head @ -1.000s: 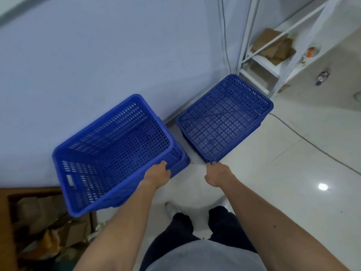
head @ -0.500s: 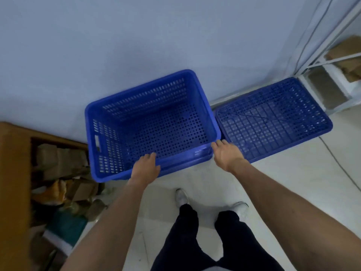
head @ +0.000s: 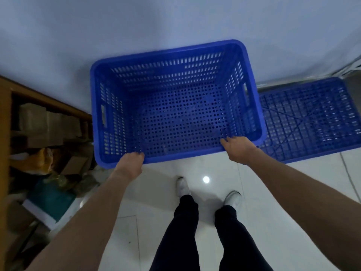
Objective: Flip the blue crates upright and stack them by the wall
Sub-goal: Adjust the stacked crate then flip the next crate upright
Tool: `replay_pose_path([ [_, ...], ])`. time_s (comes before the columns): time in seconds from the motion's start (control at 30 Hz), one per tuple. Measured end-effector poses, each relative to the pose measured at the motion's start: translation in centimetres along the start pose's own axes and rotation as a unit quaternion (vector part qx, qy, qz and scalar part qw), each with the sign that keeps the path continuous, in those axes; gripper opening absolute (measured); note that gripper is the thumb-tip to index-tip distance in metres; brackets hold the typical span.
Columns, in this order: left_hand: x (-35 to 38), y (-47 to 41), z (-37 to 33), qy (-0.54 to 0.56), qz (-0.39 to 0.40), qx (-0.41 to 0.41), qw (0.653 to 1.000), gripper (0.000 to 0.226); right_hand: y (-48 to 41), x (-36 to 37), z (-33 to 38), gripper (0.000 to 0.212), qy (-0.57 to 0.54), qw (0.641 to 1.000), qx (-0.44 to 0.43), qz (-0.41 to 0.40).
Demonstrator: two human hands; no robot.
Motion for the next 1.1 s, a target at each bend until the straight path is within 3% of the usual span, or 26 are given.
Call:
replay_pose_path([
  [0.23,0.5,-0.6,0.0,-0.006,-0.022,0.010,1.000,0.022,-1.7,-0.9,2.2,0.056,-0.001,0.999,-0.051,-0.007],
  [0.63,-0.9,-0.6,-1.7,0.016,-0.051,-0.017,0.998,0.027,-1.2,-0.4,0.4,0.052,0.005,1.000,-0.016,-0.020],
  [0.93,0.1,-0.7,-1.8,0.018,-0.054,-0.042,0.997,0.029,-0.7,0.7,1.2,0.060,-0.004,0.998,0.047,-0.042],
  [1.1,-0.2,-0.6,-2.4,0.054,-0.023,-0.100,0.993,0.028,-0.4,0.8,2.4,0.070,-0.057,0.986,0.153,-0.026],
])
Point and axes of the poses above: each hand's wrist, its own y-axis away from the middle knuckle, its own x-axis out of the palm, z = x × y, the point moved 4 cm from there along -y, towards the middle knuckle, and after that the axes turned 1 degree about x, right-handed, at the moved point
